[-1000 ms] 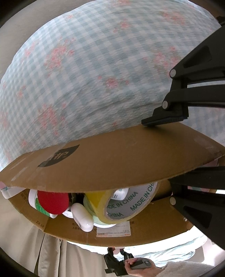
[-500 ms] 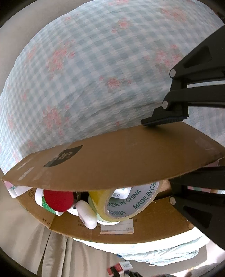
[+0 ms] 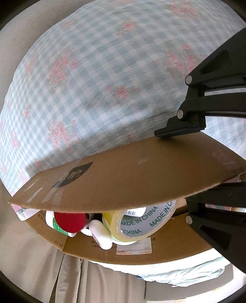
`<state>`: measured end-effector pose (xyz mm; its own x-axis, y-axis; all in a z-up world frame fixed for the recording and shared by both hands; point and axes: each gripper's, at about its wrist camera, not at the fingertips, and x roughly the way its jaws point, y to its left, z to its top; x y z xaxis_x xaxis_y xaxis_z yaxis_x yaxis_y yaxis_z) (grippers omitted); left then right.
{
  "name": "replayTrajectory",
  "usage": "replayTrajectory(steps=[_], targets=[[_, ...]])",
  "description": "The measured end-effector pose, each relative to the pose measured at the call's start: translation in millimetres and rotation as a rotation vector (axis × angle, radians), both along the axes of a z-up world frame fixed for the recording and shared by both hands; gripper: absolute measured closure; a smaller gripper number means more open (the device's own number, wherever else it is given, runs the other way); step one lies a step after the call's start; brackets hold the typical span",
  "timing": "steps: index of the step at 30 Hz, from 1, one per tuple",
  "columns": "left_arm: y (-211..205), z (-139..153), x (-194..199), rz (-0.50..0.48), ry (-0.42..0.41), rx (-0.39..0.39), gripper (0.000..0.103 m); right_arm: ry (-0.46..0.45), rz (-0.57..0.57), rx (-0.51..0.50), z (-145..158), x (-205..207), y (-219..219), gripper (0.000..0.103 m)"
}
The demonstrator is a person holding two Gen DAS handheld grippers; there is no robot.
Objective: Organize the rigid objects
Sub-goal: 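Carry the red box into the cardboard box and open the left gripper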
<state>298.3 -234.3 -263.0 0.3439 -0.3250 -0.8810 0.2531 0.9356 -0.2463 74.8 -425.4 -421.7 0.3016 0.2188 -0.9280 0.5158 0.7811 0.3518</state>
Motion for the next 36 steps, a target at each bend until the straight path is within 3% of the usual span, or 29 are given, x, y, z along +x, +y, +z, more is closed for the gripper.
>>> replayTrajectory(steps=[8, 15, 21, 22, 23, 24, 28, 36], targets=[[-96, -52, -38, -0.187, 0.072, 0.037, 0.063, -0.013, 0.000, 0.004, 0, -1, 0, 0.077], [-119, -90, -80, -0.264, 0.111, 0.085, 0.063, -0.015, -0.002, 0.007, 2, -1, 0, 0.077], [-118, -86, -86, -0.273, 0.079, 0.134, 0.062, -0.015, -0.005, 0.008, 2, 0, 1, 0.077], [-118, -82, -86, -0.266, 0.067, 0.143, 0.060, -0.015, -0.004, 0.008, 2, 0, 1, 0.077], [-117, -78, -87, -0.262, 0.050, 0.141, 0.041, -0.015, -0.004, 0.008, 2, 0, 1, 0.077], [-115, -72, -89, -0.259, 0.031, 0.133, 0.000, -0.016, -0.003, 0.009, 2, 0, 1, 0.077], [-113, -63, -97, -0.268, -0.034, 0.150, 0.000, -0.022, 0.000, 0.011, 5, 0, 1, 0.076], [-101, -73, -99, -0.235, -0.004, 0.130, 0.000, -0.026, 0.007, 0.016, 6, -4, 2, 0.076]])
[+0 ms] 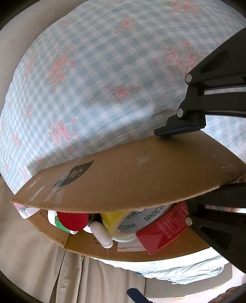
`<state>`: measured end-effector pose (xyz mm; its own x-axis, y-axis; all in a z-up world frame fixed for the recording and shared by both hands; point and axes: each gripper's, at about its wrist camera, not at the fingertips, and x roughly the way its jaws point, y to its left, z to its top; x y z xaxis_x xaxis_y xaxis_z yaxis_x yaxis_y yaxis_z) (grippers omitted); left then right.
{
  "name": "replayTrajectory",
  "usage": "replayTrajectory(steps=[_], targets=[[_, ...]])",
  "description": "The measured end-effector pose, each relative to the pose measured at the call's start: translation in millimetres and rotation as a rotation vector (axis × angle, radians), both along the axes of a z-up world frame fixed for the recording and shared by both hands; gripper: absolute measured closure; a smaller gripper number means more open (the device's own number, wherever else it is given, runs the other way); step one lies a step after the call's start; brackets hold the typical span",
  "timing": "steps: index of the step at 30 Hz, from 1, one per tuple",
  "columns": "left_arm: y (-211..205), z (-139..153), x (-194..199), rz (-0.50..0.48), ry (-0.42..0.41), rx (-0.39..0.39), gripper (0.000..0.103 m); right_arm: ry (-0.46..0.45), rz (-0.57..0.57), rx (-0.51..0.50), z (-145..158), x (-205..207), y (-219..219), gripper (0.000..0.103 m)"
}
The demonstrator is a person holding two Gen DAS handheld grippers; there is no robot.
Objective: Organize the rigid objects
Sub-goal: 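Carry the red box into the cardboard box and open the left gripper, then set the cardboard box down on the bed and release it with the right gripper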
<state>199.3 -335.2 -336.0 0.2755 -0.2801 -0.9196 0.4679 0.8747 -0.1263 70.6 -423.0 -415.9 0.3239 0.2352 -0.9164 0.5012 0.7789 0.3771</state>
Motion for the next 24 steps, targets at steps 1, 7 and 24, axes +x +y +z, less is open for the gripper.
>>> replayTrajectory(steps=[1, 7, 24], targets=[[3, -2, 1, 0.008, 0.005, -0.006, 0.000, 0.000, 0.002, -0.001, -1, 0, 1, 0.076], [6, -12, 4, 0.028, 0.031, -0.013, 0.000, 0.003, 0.010, -0.002, -2, 1, 0, 0.076], [69, 74, -2, 0.121, -0.020, -0.055, 0.000, 0.031, -0.027, -0.178, 65, 18, -8, 0.000]])
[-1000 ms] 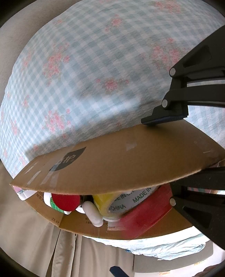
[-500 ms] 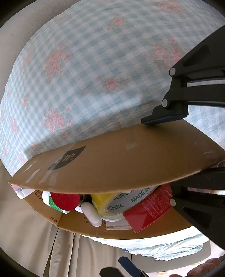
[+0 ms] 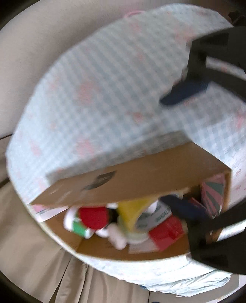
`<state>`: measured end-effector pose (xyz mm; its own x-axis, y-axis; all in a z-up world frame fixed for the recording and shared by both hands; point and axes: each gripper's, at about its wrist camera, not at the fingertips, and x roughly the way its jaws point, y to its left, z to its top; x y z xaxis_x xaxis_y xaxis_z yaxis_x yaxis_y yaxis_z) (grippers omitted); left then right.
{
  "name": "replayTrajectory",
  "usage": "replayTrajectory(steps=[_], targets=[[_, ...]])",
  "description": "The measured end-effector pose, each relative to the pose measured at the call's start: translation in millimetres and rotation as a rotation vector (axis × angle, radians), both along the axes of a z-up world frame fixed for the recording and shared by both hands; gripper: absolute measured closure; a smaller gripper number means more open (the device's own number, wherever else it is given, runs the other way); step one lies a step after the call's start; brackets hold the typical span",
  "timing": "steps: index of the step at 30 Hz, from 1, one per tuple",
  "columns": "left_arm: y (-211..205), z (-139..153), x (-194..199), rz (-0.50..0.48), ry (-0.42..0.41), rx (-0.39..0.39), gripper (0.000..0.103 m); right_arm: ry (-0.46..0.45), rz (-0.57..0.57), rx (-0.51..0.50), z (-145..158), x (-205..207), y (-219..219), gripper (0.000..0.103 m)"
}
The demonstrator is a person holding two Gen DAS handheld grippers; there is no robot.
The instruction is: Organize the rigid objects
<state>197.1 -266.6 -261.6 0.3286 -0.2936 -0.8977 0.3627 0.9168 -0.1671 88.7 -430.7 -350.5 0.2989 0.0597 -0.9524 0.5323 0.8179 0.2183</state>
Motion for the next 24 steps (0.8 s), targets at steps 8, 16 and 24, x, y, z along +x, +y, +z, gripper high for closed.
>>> replayTrajectory(steps=[8, 16, 24], targets=[[82, 98, -18, 0.109, -0.114, -0.034, 0.000, -0.065, 0.202, -0.159, 131, 4, 50, 0.000], [180, 199, -75, 0.213, -0.255, -0.023, 0.000, -0.224, 0.323, -0.224, 264, -20, 144, 0.000], [245, 249, -130, 0.280, -0.360, 0.002, 0.000, -0.337, 0.358, -0.293, 338, -57, 213, 0.000]])
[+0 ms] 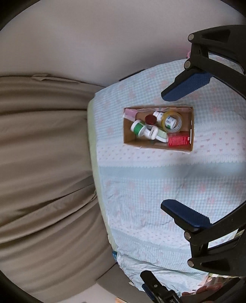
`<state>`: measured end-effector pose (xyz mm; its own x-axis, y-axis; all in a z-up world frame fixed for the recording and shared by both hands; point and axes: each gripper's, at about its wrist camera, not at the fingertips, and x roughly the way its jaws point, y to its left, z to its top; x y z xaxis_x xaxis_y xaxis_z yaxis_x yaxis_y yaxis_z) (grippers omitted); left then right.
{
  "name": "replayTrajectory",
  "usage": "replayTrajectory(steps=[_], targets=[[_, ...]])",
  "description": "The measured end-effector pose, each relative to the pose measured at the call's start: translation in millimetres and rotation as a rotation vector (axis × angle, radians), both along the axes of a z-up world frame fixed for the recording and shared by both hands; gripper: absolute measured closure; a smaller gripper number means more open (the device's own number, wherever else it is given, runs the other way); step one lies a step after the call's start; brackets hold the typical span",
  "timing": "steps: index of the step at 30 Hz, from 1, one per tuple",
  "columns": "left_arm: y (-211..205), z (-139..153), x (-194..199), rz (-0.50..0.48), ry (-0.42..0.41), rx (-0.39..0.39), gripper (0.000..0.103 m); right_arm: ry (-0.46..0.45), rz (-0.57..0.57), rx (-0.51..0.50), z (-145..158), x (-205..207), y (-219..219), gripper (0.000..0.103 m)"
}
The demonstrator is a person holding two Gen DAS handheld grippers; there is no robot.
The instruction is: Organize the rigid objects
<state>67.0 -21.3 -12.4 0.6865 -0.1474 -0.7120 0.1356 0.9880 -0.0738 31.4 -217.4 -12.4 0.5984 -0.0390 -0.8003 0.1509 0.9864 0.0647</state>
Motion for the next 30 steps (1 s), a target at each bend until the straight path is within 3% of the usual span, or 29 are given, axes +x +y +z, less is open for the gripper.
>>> replayTrajectory(steps=[11, 30], targets=[[28, 9, -58, 0.027, -0.058, -0.018, 0.000, -0.096, -0.014, -0.101, 30, -44, 29, 0.000], [16, 21, -64, -0.011, -0.113, 0.025, 0.000, -0.148, -0.032, -0.117, 46, -52, 35, 0.000]])
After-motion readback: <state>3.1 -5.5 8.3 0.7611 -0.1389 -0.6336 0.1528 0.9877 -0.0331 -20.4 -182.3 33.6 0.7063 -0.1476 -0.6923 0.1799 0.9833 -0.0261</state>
